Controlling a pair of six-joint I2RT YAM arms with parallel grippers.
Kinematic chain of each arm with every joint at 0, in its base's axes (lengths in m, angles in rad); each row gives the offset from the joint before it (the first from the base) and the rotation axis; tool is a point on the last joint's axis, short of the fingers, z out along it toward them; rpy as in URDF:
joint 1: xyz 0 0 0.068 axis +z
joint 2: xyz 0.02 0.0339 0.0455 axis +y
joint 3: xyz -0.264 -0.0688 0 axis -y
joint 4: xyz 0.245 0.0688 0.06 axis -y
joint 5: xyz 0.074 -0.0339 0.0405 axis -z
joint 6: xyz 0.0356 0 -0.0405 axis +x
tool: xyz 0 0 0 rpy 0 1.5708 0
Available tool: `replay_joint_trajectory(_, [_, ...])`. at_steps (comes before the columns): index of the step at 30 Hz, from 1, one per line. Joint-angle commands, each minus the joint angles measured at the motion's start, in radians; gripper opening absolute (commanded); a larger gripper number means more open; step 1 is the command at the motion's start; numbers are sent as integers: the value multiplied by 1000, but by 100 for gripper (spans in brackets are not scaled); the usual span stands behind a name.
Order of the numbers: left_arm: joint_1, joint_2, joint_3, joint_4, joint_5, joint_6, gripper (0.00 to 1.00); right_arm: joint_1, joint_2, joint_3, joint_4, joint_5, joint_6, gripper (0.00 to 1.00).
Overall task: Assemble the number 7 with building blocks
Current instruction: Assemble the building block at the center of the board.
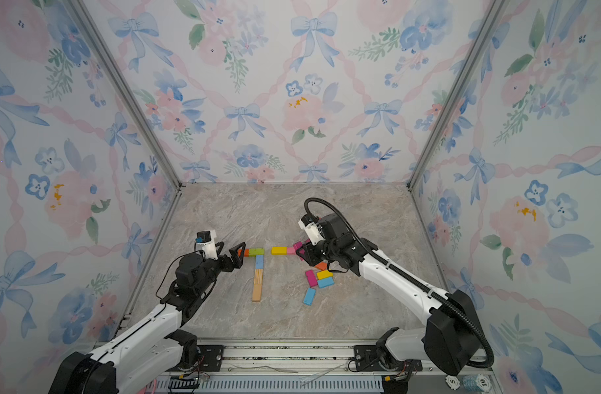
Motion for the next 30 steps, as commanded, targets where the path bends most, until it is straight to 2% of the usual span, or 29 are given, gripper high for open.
replay_joint_trajectory(1, [6,2,19,2,12,0,98,49,29,-67,39,111,157,31])
replay_joint_trajectory(4, [6,5,23,3,14,0,98,96,86,-69,37,197,204,29])
replay_joint_trajectory(8, [6,8,25,2,14,2,98,128,209,-19,-1,241,303,28])
replay_joint_trajectory(14, [6,2,20,1,13,0,98,136,367,58,-45,300,453,27])
replay_joint_trajectory(18, [6,-1,20,1,11,2,98,132,428,108,-82,358,493,27])
replay_joint_trajectory(30, [6,-4,17,1,9,-1,98,106,540,174,-80,327,535,29])
